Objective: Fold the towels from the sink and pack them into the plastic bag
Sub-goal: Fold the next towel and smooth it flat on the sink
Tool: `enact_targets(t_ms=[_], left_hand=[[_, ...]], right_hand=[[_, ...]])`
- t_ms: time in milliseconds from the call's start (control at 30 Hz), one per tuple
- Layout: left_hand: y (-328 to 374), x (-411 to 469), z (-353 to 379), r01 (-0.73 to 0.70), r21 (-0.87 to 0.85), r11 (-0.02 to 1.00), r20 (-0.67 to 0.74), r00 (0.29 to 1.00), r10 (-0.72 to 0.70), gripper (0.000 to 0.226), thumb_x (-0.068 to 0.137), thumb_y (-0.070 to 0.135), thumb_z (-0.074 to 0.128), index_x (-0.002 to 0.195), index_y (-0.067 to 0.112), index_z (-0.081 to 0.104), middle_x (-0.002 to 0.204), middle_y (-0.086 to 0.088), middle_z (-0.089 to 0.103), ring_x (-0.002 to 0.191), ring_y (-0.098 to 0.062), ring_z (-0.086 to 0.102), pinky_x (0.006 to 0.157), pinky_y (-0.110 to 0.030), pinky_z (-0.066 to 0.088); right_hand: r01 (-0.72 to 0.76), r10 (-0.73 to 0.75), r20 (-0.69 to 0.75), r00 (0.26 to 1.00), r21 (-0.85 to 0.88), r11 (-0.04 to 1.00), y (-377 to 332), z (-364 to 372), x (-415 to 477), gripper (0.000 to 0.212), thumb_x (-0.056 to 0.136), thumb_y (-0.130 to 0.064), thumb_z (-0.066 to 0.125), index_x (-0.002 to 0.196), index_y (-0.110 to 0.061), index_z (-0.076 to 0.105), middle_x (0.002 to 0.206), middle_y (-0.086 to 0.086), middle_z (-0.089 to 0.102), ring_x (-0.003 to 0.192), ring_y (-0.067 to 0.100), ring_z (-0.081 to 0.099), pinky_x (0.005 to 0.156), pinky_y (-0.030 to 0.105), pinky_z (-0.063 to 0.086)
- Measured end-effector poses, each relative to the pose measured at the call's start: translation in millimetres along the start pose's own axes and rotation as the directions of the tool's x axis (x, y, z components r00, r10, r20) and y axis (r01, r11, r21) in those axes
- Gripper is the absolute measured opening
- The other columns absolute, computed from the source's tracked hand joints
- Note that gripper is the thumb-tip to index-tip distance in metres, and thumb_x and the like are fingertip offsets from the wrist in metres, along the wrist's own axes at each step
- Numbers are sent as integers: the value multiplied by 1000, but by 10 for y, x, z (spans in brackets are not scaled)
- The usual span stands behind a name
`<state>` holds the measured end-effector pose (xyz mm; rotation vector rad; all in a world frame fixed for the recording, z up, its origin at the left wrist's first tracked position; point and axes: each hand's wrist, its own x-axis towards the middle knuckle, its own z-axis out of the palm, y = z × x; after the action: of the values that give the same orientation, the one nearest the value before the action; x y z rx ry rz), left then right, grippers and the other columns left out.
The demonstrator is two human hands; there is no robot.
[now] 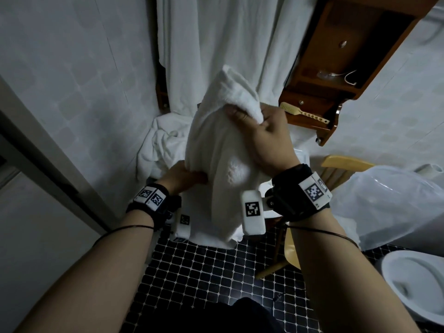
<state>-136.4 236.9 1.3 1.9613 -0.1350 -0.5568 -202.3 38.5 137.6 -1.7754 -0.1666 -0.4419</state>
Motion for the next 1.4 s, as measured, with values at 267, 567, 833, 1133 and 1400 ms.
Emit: enact_targets(t_ms=[267, 567, 833, 1133, 1400], left_hand=[[875, 382, -241, -35, 406, 913, -423, 879, 221, 17, 76, 25, 65, 91, 21, 70, 87, 2, 71, 87, -26, 67, 82, -34, 55], [1605, 1981, 396, 42, 841, 540, -325, 837, 441, 55, 68, 3, 69, 115, 29, 56, 125, -8, 46, 119, -38, 41, 101, -52, 35], [698, 2714, 976, 256, 835, 486, -236, 966, -104, 41, 89, 21, 68, 129, 18, 58, 140, -15, 47, 130, -45, 48, 107, -57, 46], [609, 2908, 834, 284, 719, 634, -275, 955, -116, 32, 89, 27, 62, 119, 19, 54, 136, -11, 46, 125, -42, 47, 101, -56, 48], [57, 2788, 101, 551, 406, 729, -609, 758, -234, 61, 96, 25, 55, 152, 15, 35, 157, -24, 32, 138, -50, 37, 111, -60, 39]], right_hand=[[-209, 296, -417, 859, 241, 948, 509, -494, 204, 27, 94, -35, 76, 75, -16, 74, 80, 12, 75, 80, 27, 73, 77, 43, 60], [-623, 639, -569, 518, 261, 737, 2022, -1462, 523, 48, 92, -58, 67, 100, -11, 70, 98, 3, 73, 93, 22, 69, 93, 41, 59], [-896, 711, -618, 336, 24, 444, 3310, -1948, 767, 61, 96, -46, 64, 134, 1, 57, 126, 26, 66, 113, 45, 64, 95, 45, 53], [-578, 530, -263, 806, -542, 610, 3352, -1363, 1211, 36, 91, -14, 66, 126, -20, 69, 132, 21, 54, 123, 43, 48, 104, 40, 39], [-232, 360, 194, 912, -480, 846, 3154, -407, 1455, 41, 90, -10, 63, 129, -23, 70, 98, 3, 75, 91, 26, 70, 87, 38, 56]])
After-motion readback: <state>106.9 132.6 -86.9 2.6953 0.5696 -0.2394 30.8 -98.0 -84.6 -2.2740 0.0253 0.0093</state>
